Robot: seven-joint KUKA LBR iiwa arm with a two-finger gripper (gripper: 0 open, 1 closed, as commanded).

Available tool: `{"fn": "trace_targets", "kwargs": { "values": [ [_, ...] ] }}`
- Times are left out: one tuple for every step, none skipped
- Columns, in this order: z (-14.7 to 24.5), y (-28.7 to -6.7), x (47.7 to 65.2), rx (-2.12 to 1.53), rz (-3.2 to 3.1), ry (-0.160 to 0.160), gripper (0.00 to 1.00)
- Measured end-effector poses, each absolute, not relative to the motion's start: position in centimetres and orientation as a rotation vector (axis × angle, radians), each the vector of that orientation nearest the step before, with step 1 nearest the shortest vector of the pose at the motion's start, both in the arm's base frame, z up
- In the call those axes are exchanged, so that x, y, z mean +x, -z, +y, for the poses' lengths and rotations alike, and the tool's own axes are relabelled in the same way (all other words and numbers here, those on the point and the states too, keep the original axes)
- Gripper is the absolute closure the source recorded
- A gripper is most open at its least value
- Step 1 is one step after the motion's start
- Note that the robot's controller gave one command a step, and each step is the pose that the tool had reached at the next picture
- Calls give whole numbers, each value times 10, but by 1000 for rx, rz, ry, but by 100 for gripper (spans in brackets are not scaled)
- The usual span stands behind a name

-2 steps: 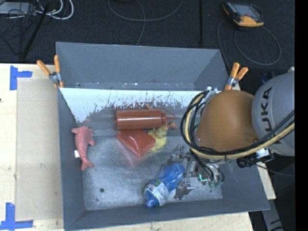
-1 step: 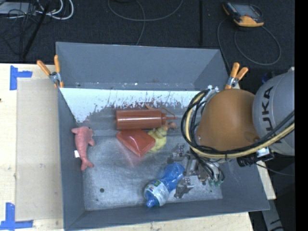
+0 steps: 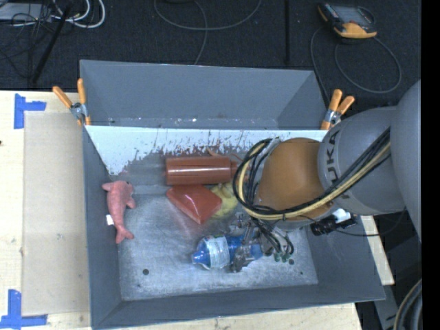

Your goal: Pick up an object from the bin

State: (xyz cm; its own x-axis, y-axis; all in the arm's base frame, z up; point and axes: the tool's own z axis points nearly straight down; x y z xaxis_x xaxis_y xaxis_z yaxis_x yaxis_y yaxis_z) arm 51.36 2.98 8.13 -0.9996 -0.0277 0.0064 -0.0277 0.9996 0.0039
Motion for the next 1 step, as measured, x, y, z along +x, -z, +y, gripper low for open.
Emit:
{"fn": "trace_targets", "kwargs": {
  "values": [
    [30,-81,514,43,-3135,6,100]
  ]
}}
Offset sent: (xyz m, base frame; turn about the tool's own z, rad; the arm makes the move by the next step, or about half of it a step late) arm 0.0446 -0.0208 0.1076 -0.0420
